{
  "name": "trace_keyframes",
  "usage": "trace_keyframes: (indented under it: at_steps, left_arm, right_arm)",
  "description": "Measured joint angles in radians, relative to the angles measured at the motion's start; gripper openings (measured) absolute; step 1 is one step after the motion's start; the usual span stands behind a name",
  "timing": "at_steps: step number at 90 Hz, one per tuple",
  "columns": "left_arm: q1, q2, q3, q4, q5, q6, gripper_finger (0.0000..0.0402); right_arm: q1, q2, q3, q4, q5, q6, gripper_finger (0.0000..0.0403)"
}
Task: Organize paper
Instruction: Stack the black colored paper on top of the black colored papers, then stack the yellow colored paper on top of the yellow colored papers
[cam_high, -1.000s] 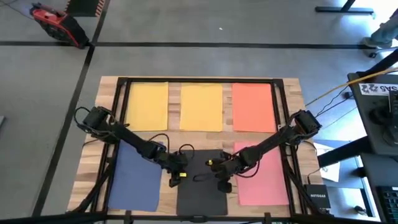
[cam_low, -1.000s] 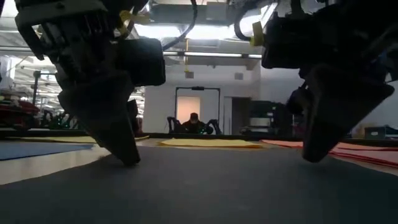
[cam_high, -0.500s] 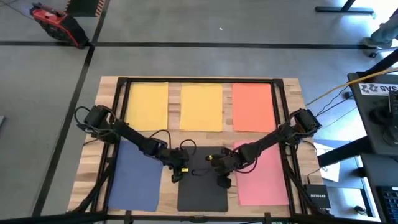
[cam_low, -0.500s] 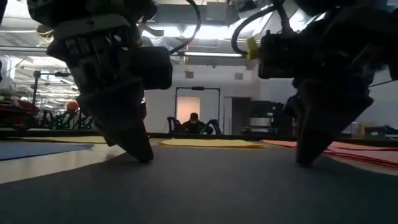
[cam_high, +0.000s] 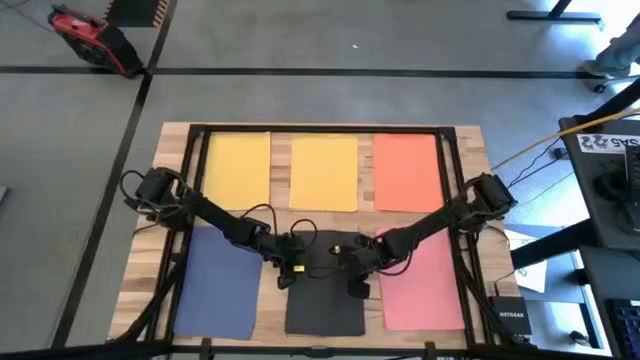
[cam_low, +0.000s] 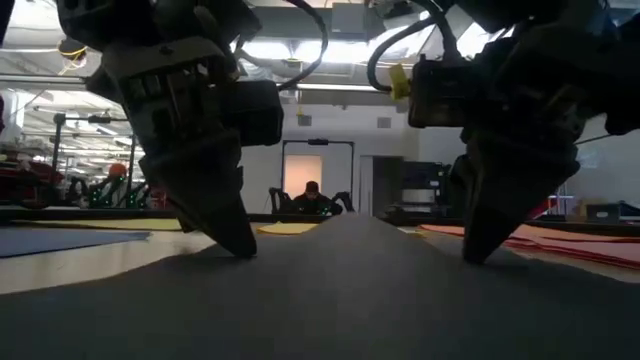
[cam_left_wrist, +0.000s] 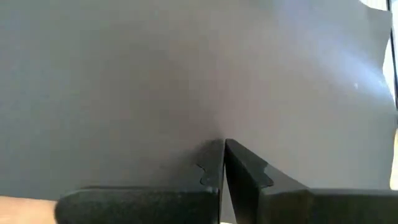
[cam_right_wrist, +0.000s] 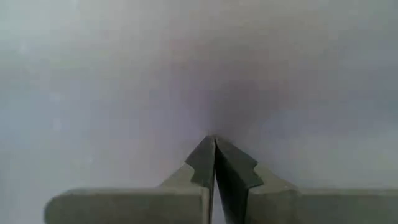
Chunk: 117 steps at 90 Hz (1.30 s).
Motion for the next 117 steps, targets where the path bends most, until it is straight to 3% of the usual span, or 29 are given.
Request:
trace_keyframes:
  at_steps: [75, 117]
  left_arm:
    - [-0.026, -0.003, -0.002, -0.011, -0.011, -0.061, 0.0000]
    - [0.030, -0.133, -0.006, -0.094, -0.020, -0.030, 0.0000]
  right_arm:
    - [0.003, -0.073, 0.006, -0.089, 0.011, 0.002, 0.0000]
    - [0.003, -0.129, 0.007, -0.123, 0.047, -0.001, 0.0000]
